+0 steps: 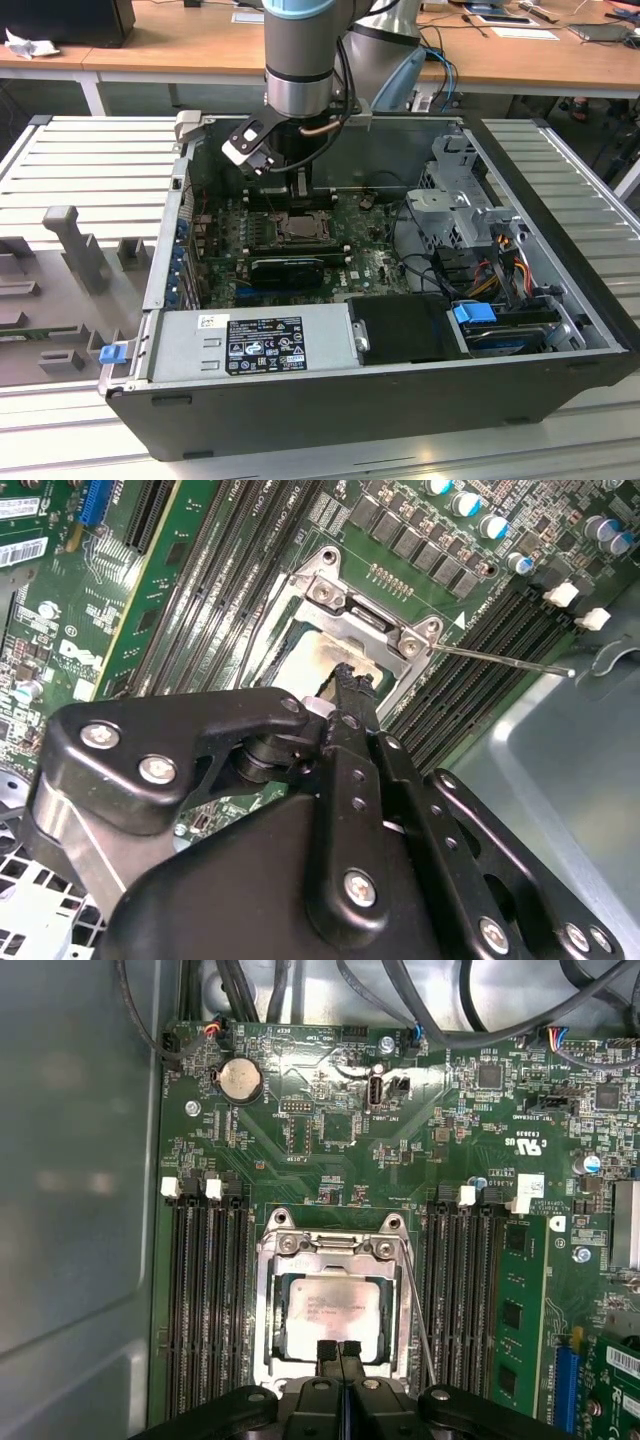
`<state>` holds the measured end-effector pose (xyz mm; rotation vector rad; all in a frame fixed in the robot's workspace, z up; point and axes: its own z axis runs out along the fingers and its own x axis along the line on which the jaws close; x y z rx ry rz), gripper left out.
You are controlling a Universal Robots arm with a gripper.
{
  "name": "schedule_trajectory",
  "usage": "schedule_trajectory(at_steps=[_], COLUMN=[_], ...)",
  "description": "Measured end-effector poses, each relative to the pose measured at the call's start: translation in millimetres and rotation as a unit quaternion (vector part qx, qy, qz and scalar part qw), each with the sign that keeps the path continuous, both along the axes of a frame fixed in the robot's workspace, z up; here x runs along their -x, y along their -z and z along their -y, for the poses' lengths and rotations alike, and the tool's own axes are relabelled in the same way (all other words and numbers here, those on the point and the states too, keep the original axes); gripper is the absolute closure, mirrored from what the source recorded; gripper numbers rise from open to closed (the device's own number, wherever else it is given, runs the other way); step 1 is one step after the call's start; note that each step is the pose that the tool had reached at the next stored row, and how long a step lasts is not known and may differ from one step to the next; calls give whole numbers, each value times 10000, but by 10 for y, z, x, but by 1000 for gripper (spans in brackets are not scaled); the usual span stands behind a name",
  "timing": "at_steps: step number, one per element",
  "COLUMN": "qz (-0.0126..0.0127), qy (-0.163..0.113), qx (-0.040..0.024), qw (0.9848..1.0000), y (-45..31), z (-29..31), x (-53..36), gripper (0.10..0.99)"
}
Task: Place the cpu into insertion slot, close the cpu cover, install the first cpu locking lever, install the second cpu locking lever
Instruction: 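Install the first cpu locking lever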
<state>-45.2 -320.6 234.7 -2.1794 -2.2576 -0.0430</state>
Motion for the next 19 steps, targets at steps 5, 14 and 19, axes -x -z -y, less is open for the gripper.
schedule_trajectory(at_steps=[5, 14, 19], qz=[0, 0, 0], qy=[0, 0, 0], qx=[-1, 0, -1], qw=[10000, 10000, 10000], y=[-53, -254, -338], z=[0, 0, 0], x=[0, 0, 0], gripper=[980, 980, 980])
